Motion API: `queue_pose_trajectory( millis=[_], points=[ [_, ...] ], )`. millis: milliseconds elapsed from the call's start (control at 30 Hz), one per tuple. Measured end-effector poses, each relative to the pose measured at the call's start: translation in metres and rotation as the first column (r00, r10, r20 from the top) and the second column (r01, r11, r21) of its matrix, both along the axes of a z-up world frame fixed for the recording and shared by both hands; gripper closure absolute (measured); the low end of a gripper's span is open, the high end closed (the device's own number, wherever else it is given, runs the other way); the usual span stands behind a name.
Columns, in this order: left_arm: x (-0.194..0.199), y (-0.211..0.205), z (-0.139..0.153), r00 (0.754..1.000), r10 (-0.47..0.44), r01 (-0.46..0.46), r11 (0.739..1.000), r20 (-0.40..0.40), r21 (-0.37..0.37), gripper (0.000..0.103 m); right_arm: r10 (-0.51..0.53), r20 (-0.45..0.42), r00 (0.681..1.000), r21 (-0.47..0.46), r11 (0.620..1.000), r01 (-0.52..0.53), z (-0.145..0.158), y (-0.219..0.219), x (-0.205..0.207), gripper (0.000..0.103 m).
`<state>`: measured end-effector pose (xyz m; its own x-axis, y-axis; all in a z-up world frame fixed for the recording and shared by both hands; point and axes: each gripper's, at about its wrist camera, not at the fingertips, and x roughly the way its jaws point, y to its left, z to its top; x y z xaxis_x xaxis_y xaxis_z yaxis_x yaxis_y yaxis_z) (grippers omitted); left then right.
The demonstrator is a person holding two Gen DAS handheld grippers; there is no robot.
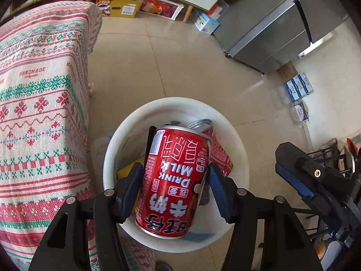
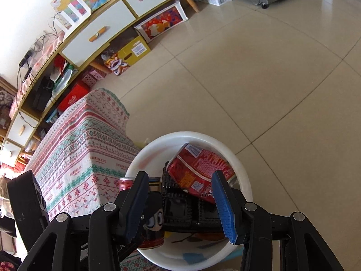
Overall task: Collect trash
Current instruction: 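Carry both cans over the bucket and open both tools to drop them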
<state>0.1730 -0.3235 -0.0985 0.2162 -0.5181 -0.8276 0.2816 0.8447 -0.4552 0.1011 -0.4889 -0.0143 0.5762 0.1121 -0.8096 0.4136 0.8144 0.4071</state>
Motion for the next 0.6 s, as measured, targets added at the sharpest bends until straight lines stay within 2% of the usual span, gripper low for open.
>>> queue_pose_trajectory(
  millis=[100, 267, 433, 600],
  points=[
    [0.001, 0.004, 0.005, 1.0, 0.011, -0.011, 1.0, 0.024, -0.013, 0.037, -0.006, 0.001, 1.0, -0.002, 1.0, 0.006, 0.0, 0.0, -0.001, 0.052],
    [-0.009, 0.005, 0.013, 0.997, -0.023, 0.026, 0.998, 0.075, -0.049, 0.038, -0.007, 0.016, 1.0, -0.007, 1.0, 0.007, 0.002, 0.003, -0.001, 0.051],
    [-0.011, 0.009, 0.013, 0.998, -0.034, 0.039, 0.996, 0.05, -0.082, 0.039, 0.001, 0.037, 0.999, -0.024, 1.0, 0.0, 0.007, 0.009, -0.002, 0.051],
    [-0.011, 0.03, 0.03, 0.998, -0.031, 0.037, 0.993, 0.053, -0.112, 0.038, 0.008, 0.078, 0.997, -0.024, 1.0, -0.006, 0.012, 0.012, -0.004, 0.051]
  ],
)
